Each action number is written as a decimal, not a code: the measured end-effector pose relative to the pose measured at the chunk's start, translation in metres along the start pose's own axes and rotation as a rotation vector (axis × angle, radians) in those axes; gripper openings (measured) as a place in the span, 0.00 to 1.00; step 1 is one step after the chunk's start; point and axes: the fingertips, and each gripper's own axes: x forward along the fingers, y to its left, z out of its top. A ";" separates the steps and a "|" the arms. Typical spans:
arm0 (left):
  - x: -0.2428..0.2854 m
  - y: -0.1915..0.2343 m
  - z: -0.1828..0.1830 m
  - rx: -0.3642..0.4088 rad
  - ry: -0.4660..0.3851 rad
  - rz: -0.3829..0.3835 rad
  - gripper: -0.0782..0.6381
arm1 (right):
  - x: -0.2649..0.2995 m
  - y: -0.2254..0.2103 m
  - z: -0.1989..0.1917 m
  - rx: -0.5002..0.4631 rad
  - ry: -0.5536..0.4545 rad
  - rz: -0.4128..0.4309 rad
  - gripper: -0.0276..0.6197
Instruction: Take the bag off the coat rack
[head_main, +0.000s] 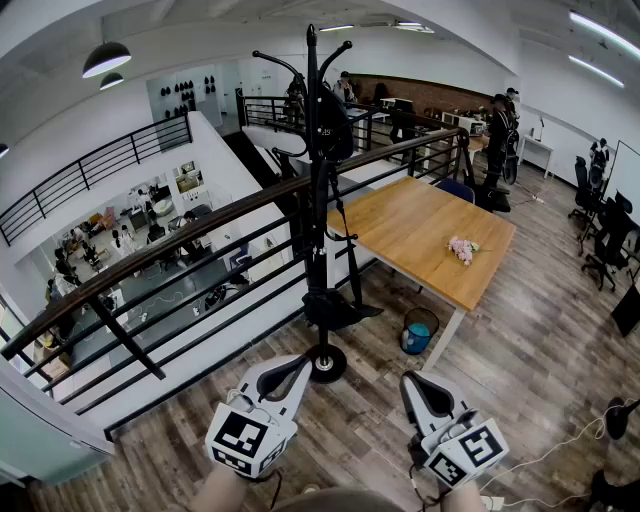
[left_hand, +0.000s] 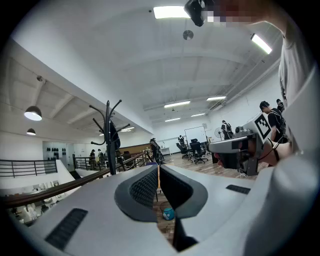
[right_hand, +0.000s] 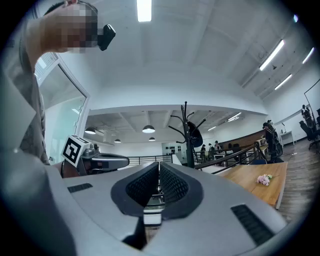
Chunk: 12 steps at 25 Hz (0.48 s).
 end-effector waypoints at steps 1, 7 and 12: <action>0.000 -0.002 0.002 0.002 -0.004 0.002 0.15 | -0.001 -0.001 0.001 0.003 -0.003 0.006 0.09; 0.008 -0.008 0.006 0.003 -0.006 0.006 0.15 | -0.001 -0.009 0.001 0.020 -0.004 0.024 0.09; 0.011 -0.008 0.008 -0.042 -0.028 0.039 0.14 | -0.003 -0.016 0.001 0.031 -0.016 0.039 0.09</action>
